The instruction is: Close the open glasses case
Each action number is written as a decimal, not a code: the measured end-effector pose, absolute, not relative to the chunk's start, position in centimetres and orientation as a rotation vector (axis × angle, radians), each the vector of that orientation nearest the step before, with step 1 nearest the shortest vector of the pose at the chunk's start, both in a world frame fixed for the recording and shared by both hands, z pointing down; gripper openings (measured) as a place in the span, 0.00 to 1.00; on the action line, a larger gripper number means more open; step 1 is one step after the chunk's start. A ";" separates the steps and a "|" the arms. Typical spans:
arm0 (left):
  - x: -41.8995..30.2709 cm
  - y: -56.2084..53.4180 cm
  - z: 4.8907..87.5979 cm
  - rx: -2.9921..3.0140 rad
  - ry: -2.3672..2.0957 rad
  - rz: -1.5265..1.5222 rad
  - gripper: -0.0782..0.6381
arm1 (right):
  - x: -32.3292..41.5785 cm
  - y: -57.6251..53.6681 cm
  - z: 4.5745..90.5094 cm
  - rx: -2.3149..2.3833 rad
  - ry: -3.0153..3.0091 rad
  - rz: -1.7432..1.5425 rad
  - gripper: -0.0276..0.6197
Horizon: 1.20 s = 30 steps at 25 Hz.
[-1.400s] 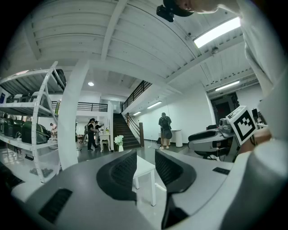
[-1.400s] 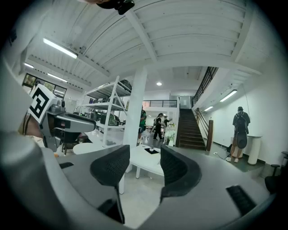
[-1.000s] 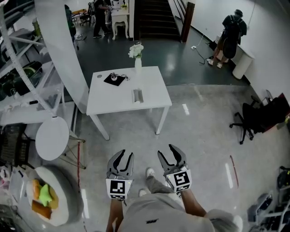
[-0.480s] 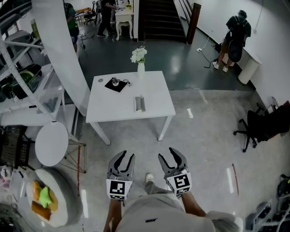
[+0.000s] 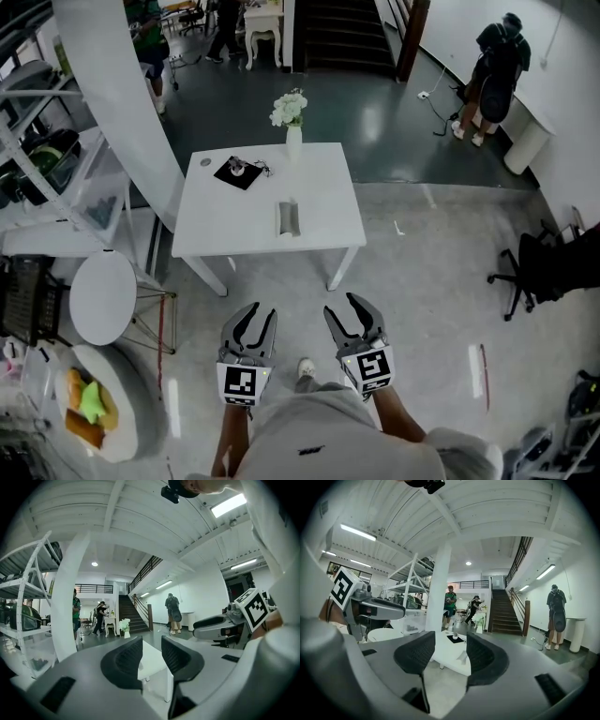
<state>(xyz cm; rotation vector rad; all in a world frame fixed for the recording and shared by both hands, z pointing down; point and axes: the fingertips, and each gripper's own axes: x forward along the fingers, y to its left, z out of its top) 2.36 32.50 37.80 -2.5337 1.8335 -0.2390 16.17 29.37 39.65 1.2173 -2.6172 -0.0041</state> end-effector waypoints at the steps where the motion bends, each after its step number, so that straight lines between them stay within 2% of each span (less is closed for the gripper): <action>1: 2.5 31.8 37.8 -2.529 1.837 -0.246 0.30 | 16.3 28.7 39.6 1.214 -2.614 -0.001 0.37; 14: 4.4 25.6 38.1 -2.471 1.903 -0.291 0.30 | 17.5 21.8 40.5 1.174 -2.685 0.010 0.37; 30: 2.1 18.7 39.3 -2.453 1.920 -0.252 0.30 | 15.5 15.1 41.7 1.177 -2.649 0.014 0.36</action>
